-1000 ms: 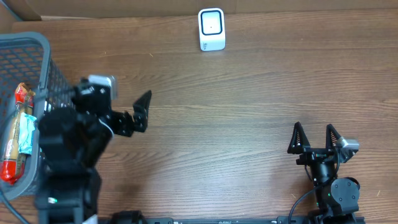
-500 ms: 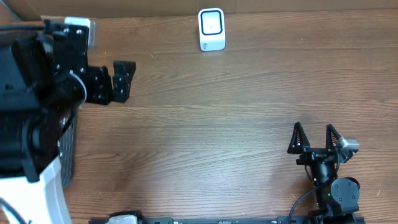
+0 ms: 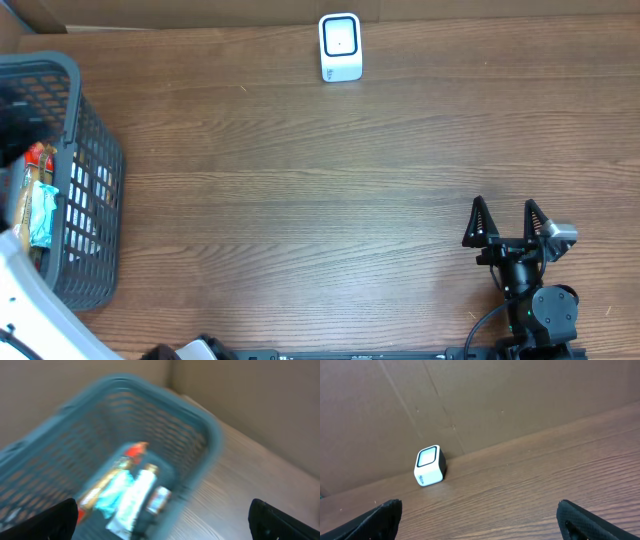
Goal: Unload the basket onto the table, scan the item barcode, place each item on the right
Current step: 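Reach the left gripper into the grey basket toward the orange snack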
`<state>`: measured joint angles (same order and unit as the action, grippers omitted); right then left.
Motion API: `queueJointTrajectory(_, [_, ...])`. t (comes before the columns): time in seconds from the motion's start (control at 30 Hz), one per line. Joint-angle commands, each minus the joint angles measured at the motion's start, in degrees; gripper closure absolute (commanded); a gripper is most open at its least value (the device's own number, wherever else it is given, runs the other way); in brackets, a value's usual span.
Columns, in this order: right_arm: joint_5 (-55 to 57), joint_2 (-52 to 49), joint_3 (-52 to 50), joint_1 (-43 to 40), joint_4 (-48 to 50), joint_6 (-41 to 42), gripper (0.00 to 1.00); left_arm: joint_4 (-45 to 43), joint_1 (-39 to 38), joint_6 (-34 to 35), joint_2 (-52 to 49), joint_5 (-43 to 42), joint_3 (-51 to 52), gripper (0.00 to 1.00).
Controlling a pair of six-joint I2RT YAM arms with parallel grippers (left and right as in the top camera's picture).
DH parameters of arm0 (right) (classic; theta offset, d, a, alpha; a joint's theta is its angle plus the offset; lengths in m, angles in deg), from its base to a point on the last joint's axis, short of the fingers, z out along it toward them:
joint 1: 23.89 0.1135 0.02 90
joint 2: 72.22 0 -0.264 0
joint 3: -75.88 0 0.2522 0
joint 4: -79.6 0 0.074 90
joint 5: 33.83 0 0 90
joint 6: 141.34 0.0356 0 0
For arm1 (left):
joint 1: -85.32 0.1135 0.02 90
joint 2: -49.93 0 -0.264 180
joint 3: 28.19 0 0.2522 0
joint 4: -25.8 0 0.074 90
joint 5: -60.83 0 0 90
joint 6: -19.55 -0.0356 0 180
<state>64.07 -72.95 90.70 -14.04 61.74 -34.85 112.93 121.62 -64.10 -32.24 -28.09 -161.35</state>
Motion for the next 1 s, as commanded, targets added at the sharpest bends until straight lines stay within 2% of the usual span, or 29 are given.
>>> queueJointTrajectory(0.0, [0.17, 0.57, -0.61, 0.35, 0.24, 0.22, 0.00, -1.22, 5.18, 4.07, -3.87, 1.03, -1.09, 0.00])
queueJointTrajectory(0.07, [0.17, 0.57, -0.61, 0.35, 0.24, 0.24, 0.00, -1.18, 6.60, 2.25, -6.19, 1.70, -1.09, 0.07])
queueJointTrajectory(0.2, [0.17, 0.57, -0.61, 0.35, 0.24, 0.22, 0.00, -3.39, 7.30, 2.10, -11.17, 1.92, -1.09, 0.07])
queueJointTrajectory(0.4, [0.17, 0.57, -0.61, 0.35, 0.24, 0.22, 0.00, -7.85, 7.19, -3.69, -20.55, -0.09, -1.09, 0.03])
queueJointTrajectory(0.67, [0.17, 0.57, -0.61, 0.35, 0.24, 0.22, 0.00, -10.36, 7.13, -7.61, -35.19, -0.92, -1.07, 0.12])
queueJointTrajectory(0.97, [0.17, 0.57, -0.61, 0.35, 0.24, 0.22, 0.00, -13.90, 7.23, -15.65, -43.78, -0.70, -1.07, 0.12])
